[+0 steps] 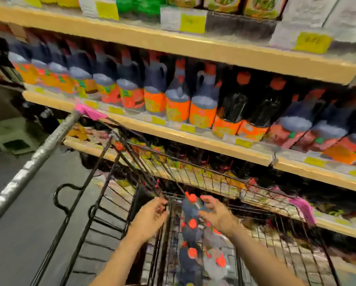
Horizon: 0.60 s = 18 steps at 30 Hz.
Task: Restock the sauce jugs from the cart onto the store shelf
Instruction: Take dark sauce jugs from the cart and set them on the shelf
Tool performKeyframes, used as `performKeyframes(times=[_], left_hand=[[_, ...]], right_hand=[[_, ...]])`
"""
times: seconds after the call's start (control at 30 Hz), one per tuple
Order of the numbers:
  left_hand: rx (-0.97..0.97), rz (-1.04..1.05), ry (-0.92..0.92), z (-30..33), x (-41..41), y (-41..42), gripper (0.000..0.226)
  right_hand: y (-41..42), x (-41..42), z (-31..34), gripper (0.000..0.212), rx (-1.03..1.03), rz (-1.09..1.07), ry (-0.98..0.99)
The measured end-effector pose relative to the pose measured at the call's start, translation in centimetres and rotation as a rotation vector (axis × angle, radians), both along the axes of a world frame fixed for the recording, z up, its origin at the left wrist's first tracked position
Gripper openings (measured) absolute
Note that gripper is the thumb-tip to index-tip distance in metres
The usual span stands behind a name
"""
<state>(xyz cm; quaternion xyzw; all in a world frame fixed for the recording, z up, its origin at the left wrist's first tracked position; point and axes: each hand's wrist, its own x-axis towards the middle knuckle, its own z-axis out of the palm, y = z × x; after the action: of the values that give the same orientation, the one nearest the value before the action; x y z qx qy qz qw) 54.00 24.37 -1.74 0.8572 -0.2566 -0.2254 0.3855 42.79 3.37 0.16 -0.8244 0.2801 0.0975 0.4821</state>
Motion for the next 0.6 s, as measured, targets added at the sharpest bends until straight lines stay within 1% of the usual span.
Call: performKeyframes(times=[0.13,0.17,0.27,0.3,0.37,0.4,0.43,0.5,0.6], left_hand=[[-0.003,-0.008,0.068,-5.5,1.6,-0.6,0.044],[0.002,-0.009,0.074,-6.7,1.8,-0.9,0.045],[0.028,-0.023,0.116,-9.0,1.9,-1.4,0.032],[0.022,-0.022,0.139,-9.6,1.8,-1.4,0.032],[0.017,-0.003,0.183,-10.5,1.7,-1.6,0.035],[0.022,0.004,0.196,-10.7,1.7,-1.6,0.034],[0.03,0.004,0.201,-10.8,1.7,-1.7,0.031],[0.036,0.002,0.213,-10.6,1.7,-1.6,0.03],[0.013,0.024,0.235,-9.5,1.7,-1.4,0.038]], right_hand=[[0.2,3.6,-4.6,0.058,-0.017,0.004,0.032],[0.3,4.2,-5.8,0.059,-0.021,0.004,0.043],[0.7,5.3,-8.8,0.06,0.009,-0.066,0.061],[0.8,5.5,-9.6,0.058,0.001,-0.105,0.056],[0.8,5.9,-10.6,0.04,-0.088,-0.156,0.021],[0.9,6.1,-10.9,0.031,-0.135,-0.167,-0.001],[0.9,6.2,-11.1,0.026,-0.168,-0.159,-0.014],[1.0,6.0,-11.0,0.025,-0.218,-0.116,-0.027],[0.9,5.2,-9.2,0.024,-0.224,-0.127,-0.108]])
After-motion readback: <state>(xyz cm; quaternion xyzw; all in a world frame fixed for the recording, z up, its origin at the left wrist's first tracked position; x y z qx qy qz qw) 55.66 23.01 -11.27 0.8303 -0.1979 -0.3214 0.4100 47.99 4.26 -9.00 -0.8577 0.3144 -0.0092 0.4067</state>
